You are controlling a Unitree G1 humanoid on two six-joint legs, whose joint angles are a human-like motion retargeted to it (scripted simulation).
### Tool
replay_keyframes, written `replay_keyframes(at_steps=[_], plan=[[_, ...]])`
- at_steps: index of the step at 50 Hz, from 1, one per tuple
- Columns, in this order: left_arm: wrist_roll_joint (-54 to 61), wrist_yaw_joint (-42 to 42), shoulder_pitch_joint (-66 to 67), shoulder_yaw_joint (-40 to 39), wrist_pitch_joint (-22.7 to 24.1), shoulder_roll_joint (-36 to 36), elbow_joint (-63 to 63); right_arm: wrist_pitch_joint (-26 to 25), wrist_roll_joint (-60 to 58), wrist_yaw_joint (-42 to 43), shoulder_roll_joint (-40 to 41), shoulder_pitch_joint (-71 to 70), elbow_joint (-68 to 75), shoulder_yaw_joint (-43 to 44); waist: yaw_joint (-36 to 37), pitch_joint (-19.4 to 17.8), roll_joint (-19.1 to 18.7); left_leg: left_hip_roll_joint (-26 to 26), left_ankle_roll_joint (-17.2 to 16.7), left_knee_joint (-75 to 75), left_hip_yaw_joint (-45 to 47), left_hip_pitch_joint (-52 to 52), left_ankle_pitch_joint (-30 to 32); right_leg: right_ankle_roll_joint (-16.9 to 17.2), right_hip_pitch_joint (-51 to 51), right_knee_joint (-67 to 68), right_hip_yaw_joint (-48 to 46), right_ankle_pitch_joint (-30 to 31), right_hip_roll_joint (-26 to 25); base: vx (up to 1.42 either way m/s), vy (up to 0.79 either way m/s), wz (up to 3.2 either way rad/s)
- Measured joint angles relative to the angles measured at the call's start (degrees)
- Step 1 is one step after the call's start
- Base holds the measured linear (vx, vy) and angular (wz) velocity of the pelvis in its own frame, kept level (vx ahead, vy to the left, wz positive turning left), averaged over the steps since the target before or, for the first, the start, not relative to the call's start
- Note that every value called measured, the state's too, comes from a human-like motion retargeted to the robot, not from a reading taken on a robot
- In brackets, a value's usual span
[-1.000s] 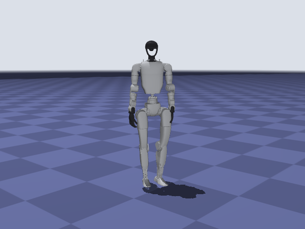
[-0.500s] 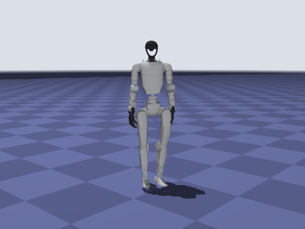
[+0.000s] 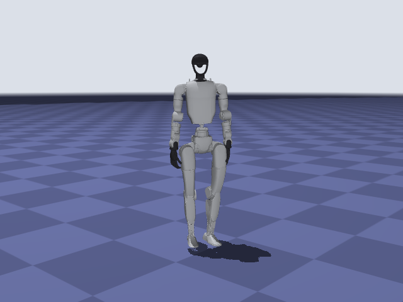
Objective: In place motions
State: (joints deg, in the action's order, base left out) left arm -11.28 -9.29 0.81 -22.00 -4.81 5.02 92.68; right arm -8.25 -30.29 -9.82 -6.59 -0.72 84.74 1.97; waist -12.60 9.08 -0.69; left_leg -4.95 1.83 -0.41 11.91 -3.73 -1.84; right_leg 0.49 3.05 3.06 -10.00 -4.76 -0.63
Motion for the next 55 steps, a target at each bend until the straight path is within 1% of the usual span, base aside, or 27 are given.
replay_keyframes(at_steps=[55], plan=[[0.58, 0.02, 0.30, -0.30, 0.11, -0.03, 0.11, 0.20, -0.54, -0.80, -0.09, -0.05, 0.29, -0.24, -0.17, 0.45, 0.24, 0.66, -0.33, 0.15, 0.25, -0.40, -0.09, -0.39, 0.41, 0.06, 0.20, 1.50, -0.23, 0.00, 0.00, 0.00]])
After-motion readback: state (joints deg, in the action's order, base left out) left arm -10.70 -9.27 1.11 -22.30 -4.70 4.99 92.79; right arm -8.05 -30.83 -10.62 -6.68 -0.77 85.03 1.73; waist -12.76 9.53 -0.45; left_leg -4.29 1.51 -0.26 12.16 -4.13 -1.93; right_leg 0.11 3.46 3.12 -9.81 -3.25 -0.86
